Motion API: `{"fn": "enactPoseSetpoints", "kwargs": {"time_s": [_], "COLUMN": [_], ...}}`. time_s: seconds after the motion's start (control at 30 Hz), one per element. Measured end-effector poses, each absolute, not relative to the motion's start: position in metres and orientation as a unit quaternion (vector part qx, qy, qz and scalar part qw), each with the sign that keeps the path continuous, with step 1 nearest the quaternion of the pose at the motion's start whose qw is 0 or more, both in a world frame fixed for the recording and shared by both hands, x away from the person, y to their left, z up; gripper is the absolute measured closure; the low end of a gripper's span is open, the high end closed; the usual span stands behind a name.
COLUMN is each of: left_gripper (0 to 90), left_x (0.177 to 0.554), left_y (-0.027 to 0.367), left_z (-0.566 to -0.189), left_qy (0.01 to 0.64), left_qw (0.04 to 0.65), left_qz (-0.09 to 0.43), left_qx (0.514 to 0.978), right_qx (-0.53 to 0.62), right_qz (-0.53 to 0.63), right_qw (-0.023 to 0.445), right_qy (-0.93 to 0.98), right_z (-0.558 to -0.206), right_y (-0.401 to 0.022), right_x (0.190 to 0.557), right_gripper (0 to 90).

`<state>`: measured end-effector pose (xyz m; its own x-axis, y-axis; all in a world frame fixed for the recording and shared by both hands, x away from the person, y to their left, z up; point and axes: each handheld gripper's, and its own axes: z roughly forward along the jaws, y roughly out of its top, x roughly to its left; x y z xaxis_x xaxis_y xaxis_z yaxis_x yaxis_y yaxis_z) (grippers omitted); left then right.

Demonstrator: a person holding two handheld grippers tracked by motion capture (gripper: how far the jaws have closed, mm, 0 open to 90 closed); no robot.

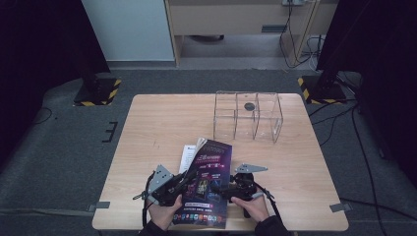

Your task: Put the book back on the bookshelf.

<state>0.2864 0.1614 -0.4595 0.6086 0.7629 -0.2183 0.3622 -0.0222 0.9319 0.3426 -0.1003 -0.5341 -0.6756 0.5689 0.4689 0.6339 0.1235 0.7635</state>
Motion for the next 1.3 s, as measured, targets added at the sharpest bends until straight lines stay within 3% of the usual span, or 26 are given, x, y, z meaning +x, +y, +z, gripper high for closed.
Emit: {"fn": "enactPoseSetpoints", "kwargs": {"time_s": [0.17,0.4,1.07,1.3], "left_gripper": [83.0,83.0,83.0,83.0], "left_x": [0.287,0.289,0.287,0.288], "left_y": [0.162,0.167,0.165,0.165], "left_z": [-0.461,-0.463,-0.464,-0.465], "left_qy": [0.405,0.415,0.401,0.404], "left_qw": [0.570,0.579,0.584,0.582], "left_qz": [0.174,0.168,0.170,0.170], "left_qx": [0.693,0.682,0.685,0.685], "right_qx": [-0.405,-0.413,-0.409,-0.405], "right_qz": [-0.524,-0.551,-0.543,-0.531], "right_qw": [0.040,0.052,0.044,0.061], "right_qy": [-0.748,-0.723,-0.732,-0.742], "right_z": [-0.534,-0.526,-0.534,-0.537], "right_y": [-0.100,-0.110,-0.097,-0.091], "right_x": [0.343,0.340,0.348,0.347], "right_gripper": [23.9,38.4,25.2,32.9]}}
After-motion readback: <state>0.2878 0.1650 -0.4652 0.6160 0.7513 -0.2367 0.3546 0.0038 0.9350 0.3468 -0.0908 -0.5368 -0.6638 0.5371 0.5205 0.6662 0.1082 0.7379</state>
